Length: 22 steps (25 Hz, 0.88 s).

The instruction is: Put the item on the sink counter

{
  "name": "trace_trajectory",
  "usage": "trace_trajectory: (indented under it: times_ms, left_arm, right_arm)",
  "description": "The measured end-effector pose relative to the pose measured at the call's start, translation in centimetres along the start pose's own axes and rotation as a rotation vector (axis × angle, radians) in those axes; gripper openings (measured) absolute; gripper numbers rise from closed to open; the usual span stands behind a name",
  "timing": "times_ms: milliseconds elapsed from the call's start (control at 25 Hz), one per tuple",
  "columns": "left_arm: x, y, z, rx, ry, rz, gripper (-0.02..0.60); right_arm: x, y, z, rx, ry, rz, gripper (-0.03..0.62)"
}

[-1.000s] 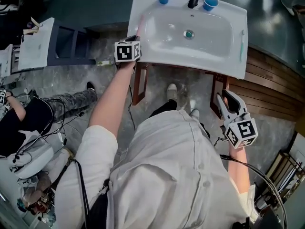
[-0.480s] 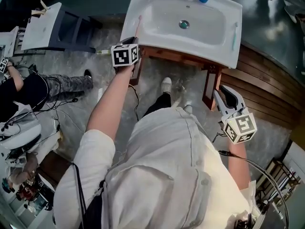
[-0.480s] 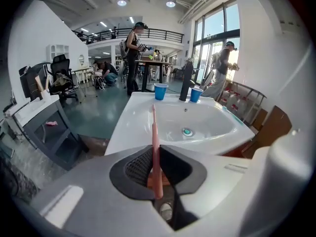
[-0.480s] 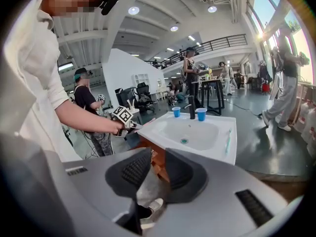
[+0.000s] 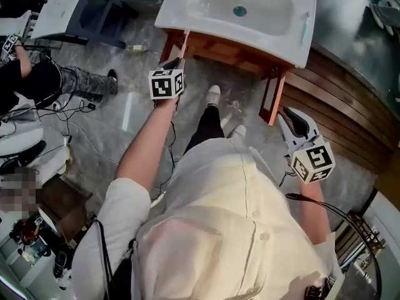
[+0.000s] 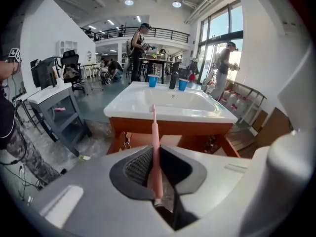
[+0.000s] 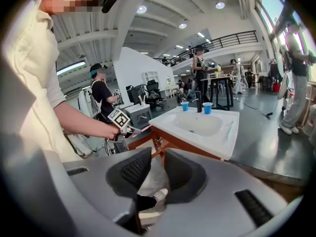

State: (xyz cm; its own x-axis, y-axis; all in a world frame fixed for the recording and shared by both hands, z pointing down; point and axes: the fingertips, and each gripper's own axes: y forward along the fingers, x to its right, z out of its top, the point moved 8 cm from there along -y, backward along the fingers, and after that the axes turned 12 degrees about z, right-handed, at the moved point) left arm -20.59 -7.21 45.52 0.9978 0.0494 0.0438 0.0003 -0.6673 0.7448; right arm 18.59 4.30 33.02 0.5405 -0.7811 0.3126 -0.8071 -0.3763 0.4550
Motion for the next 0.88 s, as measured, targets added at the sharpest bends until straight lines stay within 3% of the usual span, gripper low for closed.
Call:
trace_trajectory:
  times_ms: [400, 880]
  left_arm:
    - [3.4, 0.5, -9.5, -0.069, -0.024, -0.027, 0.049]
    - [6.6, 9.5, -12.9, -0.090, -0.030, -0.083, 0.049]
  right_arm:
    - [-1.6, -0.6, -3.9, -0.058, -0.005, 0.044, 0.078]
    - [-1.1, 7.0, -7.2, -0.139, -0.037, 0.174, 0.075]
